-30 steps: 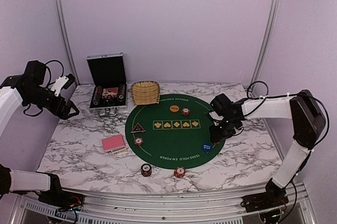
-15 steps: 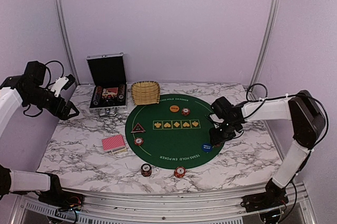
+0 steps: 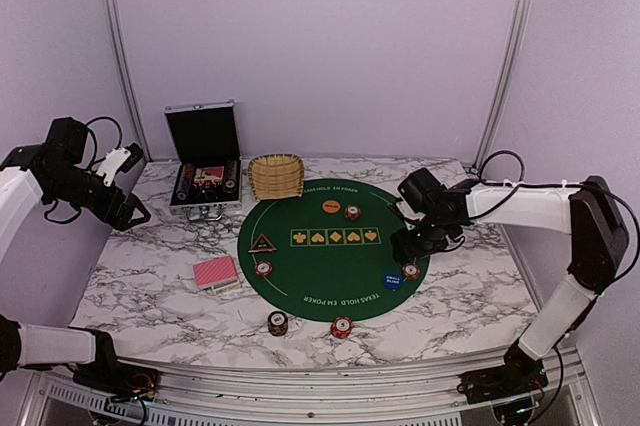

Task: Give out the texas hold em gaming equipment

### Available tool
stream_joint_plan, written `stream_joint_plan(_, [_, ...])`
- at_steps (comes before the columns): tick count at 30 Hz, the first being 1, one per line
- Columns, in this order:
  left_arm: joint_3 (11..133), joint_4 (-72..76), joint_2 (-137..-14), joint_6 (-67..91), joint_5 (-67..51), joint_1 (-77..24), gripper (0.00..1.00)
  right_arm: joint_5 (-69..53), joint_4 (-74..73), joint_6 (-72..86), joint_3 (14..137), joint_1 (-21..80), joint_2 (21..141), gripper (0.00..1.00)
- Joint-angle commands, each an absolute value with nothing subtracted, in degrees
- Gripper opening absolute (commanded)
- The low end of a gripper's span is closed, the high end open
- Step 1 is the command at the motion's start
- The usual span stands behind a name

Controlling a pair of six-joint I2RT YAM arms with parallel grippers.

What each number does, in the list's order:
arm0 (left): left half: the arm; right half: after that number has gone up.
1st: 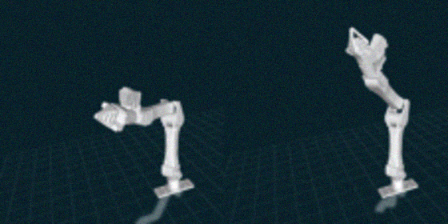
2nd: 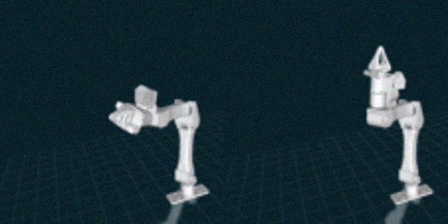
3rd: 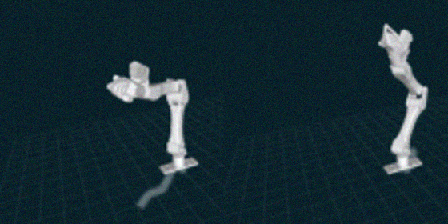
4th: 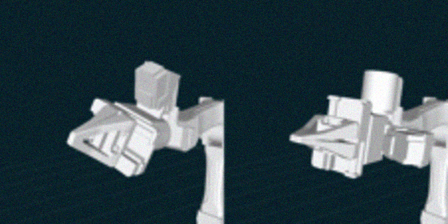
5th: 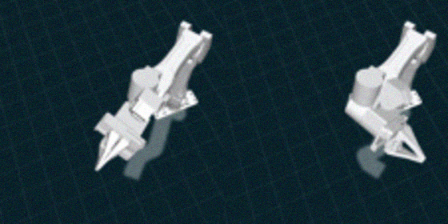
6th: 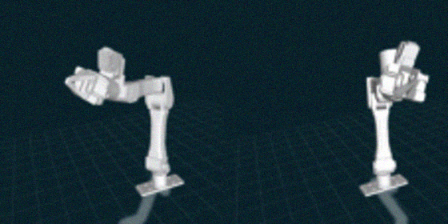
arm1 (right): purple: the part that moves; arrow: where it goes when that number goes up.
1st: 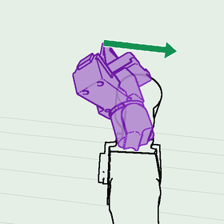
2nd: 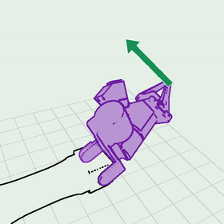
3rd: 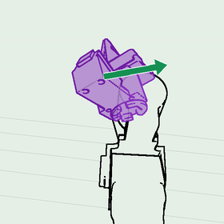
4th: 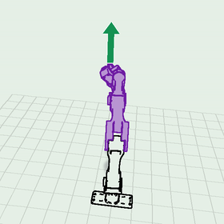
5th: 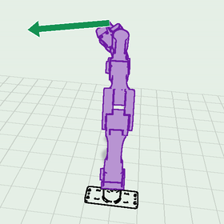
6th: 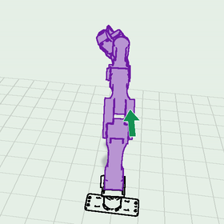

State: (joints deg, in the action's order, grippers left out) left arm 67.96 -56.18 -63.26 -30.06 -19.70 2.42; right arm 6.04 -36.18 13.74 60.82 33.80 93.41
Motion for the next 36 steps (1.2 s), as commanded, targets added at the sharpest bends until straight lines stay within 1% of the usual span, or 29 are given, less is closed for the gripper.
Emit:
stream_joint_plan(1, [67.67,-58.25,-62.57,-30.52,-20.83,2.3,0.99,6.59,-39.27,13.9,70.74,43.31,90.87,0.74])
stream_joint_plan(5, [67.85,-58.23,-62.87,-30.36,-20.94,2.32,0.99,5.5,-41.49,12.71,78.7,54.19,95.09,0.83])
stream_joint_plan(7, [67.77,-58.24,-62.77,-30.25,-20.83,2.37,0.99,4.74,-42.72,11.63,82.66,59.6,99.11,0.86])
stream_joint_plan(9, [67.76,-58.27,-62.68,-30.12,-20.67,2.29,0.99,3.51,-42.99,10.7,86.04,62.98,102.32,0.87])
stream_joint_plan(15, [68.01,-58.27,-62.1,-30.15,-20.31,2.33,0.99,-3.14,-42.12,8.07,93.03,68.48,110.75,0.88])
stream_joint_plan(20, [68.2,-58.23,-61.99,-30.23,-20.36,2.33,0.99,-3.35,-43.45,6.71,97.9,70.37,117.16,0.88])
stream_joint_plan(29, [68.14,-58.25,-61.7,-30.32,-20.06,2.3,0.99,-3.73,-43.14,6.44,98.36,70.59,119.88,0.85])
stream_joint_plan(36, [68.12,-58.27,-61.8,-30.24,-20.13,2.34,0.99,-5.54,-43.32,5.99,97.78,70.97,121.14,0.7])
